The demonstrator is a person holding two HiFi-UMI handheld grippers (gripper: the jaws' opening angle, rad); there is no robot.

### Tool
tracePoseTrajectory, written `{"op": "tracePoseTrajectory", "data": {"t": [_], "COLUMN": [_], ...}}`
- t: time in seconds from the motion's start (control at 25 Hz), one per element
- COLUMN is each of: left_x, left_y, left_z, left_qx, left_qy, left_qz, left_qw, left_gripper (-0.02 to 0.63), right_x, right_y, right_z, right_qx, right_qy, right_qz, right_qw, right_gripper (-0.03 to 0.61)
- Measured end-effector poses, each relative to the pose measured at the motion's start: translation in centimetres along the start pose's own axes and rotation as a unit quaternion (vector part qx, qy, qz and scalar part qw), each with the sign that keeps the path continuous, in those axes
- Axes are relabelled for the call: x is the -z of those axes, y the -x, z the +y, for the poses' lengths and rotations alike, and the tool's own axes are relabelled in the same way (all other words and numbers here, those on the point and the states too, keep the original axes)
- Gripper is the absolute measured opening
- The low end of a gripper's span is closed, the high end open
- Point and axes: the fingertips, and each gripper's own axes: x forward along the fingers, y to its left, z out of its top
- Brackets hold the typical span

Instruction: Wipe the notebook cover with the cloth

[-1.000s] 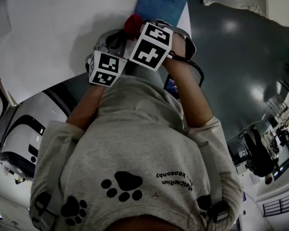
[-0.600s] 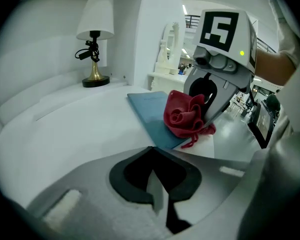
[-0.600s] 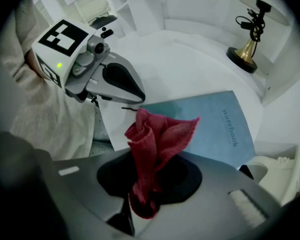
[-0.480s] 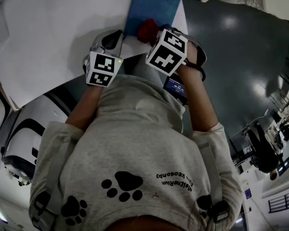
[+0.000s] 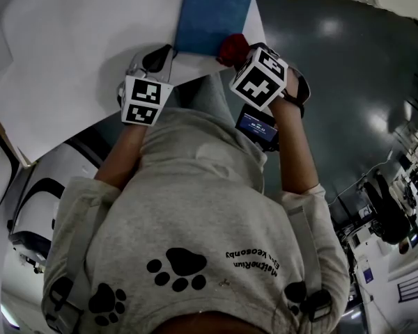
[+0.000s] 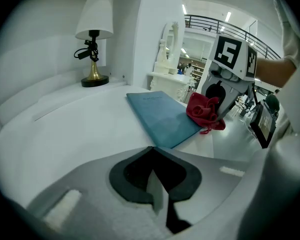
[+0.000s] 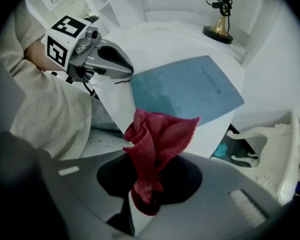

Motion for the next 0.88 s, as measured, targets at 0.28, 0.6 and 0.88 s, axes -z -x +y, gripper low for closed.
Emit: {"op": "tracePoseTrajectory", "data": {"t": [0.28,0.6,0.88], "left_x": [0.2,0.4,-0.9], "left_y": [-0.3,-0.2,0.3], "left_z": [0.0,0.1,0.4], "left_qx": [0.004,0.012,0.009], "left_qy": [-0.002,0.009,0.022], "left_qz": [0.001,0.007,-0.002], "left_qw": [1.0,0.9999,0.9997], "left_gripper": [0.0,0.0,0.0], "right_x": [3.3,4.8,3.0], "right_y": [-0.1,1.6,6.4], "right_z": [-1.0,-2.1,-4.3], "right_qx": [0.012,0.044,0.118], "right_qy": [-0.044,-0.086,-0.111], "right_qz": [0.01,-0.005,-0.075], "right_qw": [0.999,0.995,0.984], "right_gripper": [0.089,0.089,0.089]}}
